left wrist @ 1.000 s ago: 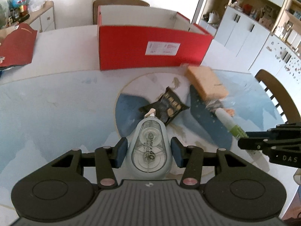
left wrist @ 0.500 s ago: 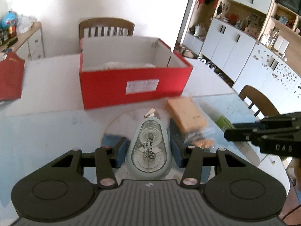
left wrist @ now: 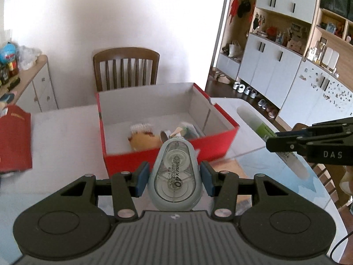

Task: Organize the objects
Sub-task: 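Lift both held items and carry them over the red box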

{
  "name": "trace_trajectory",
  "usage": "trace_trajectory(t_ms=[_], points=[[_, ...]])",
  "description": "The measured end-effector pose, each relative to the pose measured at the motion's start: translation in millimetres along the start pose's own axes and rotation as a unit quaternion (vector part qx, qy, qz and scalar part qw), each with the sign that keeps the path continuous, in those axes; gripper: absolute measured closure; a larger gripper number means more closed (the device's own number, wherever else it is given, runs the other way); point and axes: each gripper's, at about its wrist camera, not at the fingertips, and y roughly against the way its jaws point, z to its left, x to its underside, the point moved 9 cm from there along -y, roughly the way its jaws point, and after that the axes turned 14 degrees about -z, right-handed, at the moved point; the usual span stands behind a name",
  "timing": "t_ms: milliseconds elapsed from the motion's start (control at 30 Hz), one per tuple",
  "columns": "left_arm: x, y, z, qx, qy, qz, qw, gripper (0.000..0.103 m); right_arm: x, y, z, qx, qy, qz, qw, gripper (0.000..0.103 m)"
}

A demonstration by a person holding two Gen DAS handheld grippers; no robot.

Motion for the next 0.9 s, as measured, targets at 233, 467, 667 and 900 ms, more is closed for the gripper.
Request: trace_trajectory(t_ms=[233,467,667,900], points=[[-28,-27,15,-0.007,-0.038,0.004,0.9992,0.054,-22,-27,3,0.003,0.006,-0.006,1.0,0.087],[-44,-60,24,-0.004,-0.051,0.01,0.9987,0.054,-37,-58,2,0.014,0.011,-0.004,1.0,0.087],[-50,-88,29,0.002,-0.051,0.019,0.9985,0.054,-40,-91,-4,0.029,0.008,0.008,1.0,0.087],[-46,-127,36,0.0,-0.046,0.038,0.9982,0.054,-32,-131,-10,0.049,-0.002,0.034,0.998,0.087]])
